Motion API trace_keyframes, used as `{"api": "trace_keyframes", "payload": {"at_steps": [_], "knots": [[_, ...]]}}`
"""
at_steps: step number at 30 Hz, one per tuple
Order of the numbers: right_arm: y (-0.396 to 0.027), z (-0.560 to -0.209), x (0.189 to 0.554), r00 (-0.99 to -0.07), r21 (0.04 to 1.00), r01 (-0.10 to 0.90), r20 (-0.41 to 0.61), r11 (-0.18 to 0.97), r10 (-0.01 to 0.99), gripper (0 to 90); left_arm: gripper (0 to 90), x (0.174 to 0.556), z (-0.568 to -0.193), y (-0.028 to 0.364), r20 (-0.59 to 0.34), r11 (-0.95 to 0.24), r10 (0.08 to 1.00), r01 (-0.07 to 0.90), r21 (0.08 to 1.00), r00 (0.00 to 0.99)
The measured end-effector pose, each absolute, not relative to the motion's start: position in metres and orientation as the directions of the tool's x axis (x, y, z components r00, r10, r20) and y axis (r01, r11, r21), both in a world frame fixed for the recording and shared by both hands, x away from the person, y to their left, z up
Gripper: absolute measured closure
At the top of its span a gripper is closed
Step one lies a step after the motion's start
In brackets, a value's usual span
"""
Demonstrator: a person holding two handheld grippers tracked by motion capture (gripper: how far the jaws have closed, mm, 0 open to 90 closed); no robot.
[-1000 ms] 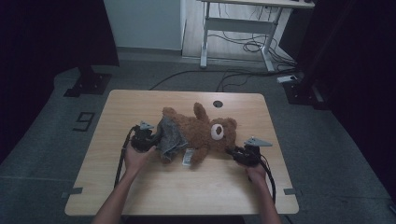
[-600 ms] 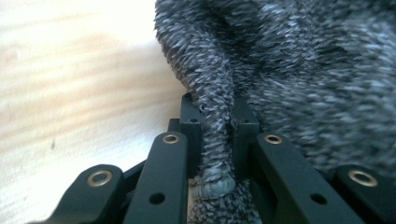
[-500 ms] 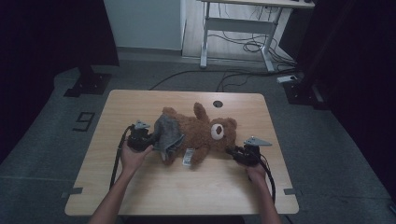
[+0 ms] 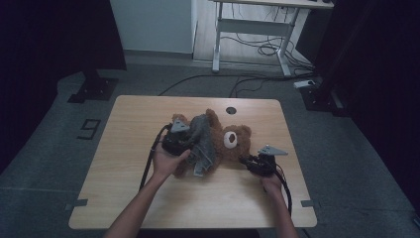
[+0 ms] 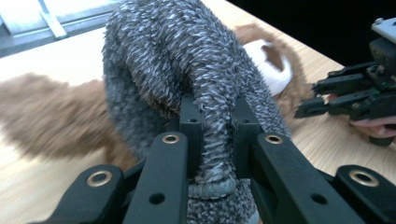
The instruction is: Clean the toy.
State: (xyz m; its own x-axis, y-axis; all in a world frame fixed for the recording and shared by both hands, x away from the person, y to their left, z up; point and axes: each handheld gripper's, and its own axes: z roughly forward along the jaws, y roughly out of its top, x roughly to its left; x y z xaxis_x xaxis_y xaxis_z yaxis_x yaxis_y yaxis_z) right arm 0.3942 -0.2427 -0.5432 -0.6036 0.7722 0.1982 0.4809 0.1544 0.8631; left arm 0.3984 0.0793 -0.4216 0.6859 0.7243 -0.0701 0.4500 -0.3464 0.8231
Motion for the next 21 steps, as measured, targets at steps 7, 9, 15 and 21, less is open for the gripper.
{"api": "trace_keyframes", "payload": {"at_steps": [7, 9, 15, 21], "knots": [[-0.243, -0.543, 0.394, -0.605, 0.862, 0.483, 0.202, 0.153, 0.771, 67.1, 79.0, 0.416, -0.424, 0.035, -0.073, -0.375, 0.698, 0.45, 0.81, 0.713], [-0.243, -0.543, 0.394, -0.606, 0.862, 0.482, 0.201, 0.155, 0.77, 67.1, 79.0, 0.42, -0.429, 0.025, -0.06, -0.396, 0.693, 0.448, 0.802, 0.719], [-0.245, -0.544, 0.394, -0.61, 0.861, 0.483, 0.204, 0.156, 0.766, 67.1, 78.9, 0.431, -0.449, 0.025, -0.063, -0.408, 0.71, 0.483, 0.775, 0.701], [-0.244, -0.545, 0.393, -0.613, 0.866, 0.477, 0.208, 0.147, 0.763, 67.9, 79.0, 0.429, -0.445, 0.047, -0.026, -0.402, 0.745, 0.48, 0.78, 0.666]]}}
